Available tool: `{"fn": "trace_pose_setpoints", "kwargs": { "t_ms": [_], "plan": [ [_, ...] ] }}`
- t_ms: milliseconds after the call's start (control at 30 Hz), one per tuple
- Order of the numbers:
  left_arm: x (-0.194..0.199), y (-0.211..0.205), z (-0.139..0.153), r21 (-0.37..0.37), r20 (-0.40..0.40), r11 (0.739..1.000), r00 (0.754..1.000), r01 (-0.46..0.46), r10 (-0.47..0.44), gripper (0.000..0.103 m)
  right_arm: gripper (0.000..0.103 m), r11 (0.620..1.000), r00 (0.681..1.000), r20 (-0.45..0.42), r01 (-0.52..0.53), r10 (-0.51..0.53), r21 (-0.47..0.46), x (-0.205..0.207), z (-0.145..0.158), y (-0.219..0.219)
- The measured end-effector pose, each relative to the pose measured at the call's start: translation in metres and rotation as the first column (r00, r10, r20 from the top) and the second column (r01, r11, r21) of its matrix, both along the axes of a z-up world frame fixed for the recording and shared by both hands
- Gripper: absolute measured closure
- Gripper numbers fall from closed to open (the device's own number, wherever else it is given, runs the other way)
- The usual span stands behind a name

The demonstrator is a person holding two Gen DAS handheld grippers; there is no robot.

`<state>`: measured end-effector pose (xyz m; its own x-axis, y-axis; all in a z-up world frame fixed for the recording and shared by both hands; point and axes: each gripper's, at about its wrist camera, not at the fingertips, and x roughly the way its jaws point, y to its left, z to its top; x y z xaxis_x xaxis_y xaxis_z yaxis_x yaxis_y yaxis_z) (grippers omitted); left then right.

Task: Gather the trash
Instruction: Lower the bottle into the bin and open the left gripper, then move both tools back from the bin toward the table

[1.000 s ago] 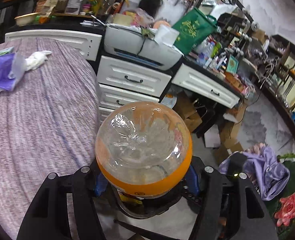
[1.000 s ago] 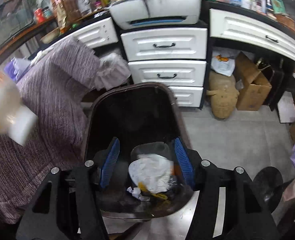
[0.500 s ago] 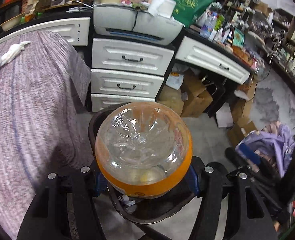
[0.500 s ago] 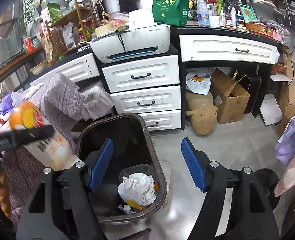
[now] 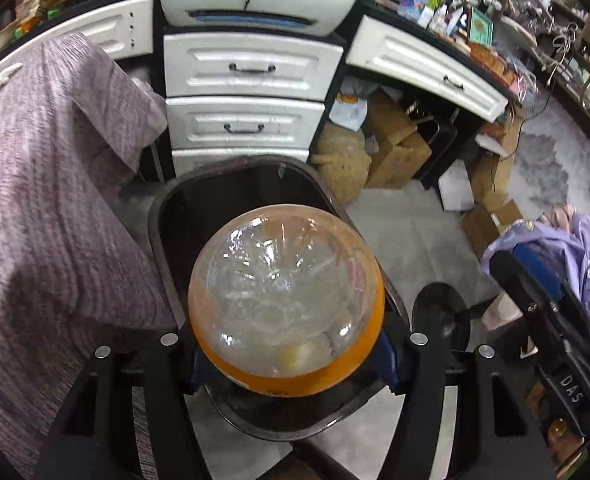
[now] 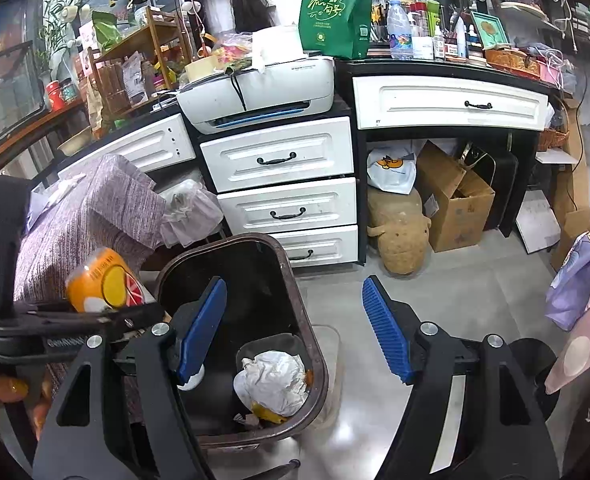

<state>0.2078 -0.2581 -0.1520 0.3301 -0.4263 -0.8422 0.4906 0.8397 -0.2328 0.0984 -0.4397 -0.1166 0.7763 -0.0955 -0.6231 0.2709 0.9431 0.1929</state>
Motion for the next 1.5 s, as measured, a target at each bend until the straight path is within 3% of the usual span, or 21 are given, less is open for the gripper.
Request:
{"fn": "trace_pose_setpoints", "kwargs": {
  "t_ms": [133, 200, 300, 400, 900, 1233, 1433, 1500],
  "plan": [
    [-0.001, 0.0, 0.002, -0.017, -0.008, 1.0, 1.0, 0.007, -0.007, 0.017, 0.032, 1.0, 1.0, 0.003, 0.009, -0.009, -0.001, -0.001, 0.001, -0.002],
    [-0.003, 0.0, 0.004, -0.024, -0.001, 1.0, 1.0, 0.007, -0.007, 0.013, 0.032, 1.0, 1.0, 0.005, 0.016, -0.016, -0.001, -0.001, 0.002, -0.004],
    [-0.005, 0.003, 0.009, -0.047, -0.019, 0.999, 1.0, 0.012, -0.013, 0.013, 0.032, 1.0, 1.0, 0.007, 0.029, -0.029, 0.002, -0.003, 0.003, -0.007],
    [-0.01, 0.006, 0.017, -0.088, -0.026, 0.996, 0.999, 0.017, -0.02, 0.013, 0.024, 0.999, 0.999, 0.015, 0.043, -0.044, 0.008, -0.004, 0.004, -0.01],
    [-0.056, 0.075, 0.073, -0.209, 0.097, 0.978, 0.994, -0.023, 0.044, 0.01, 0.022, 1.0, 1.0, 0.029, -0.009, 0.008, 0.024, 0.003, 0.016, 0.006],
    [-0.054, 0.136, 0.104, -0.212, 0.178, 0.971, 0.972, -0.113, 0.152, 0.009, 0.02, 0.986, 0.984, 0.059, -0.169, 0.169, -0.008, 0.029, 0.041, 0.063],
    [-0.055, 0.181, 0.108, -0.165, 0.228, 0.973, 0.954, -0.159, 0.195, 0.008, 0.02, 0.955, 0.953, 0.062, -0.292, 0.296, -0.056, 0.045, 0.058, 0.108],
    [-0.052, 0.198, 0.107, -0.15, 0.237, 0.972, 0.948, -0.181, 0.213, 0.008, 0.019, 0.936, 0.938, 0.061, -0.332, 0.34, -0.115, 0.05, 0.066, 0.127]
  ]
}}
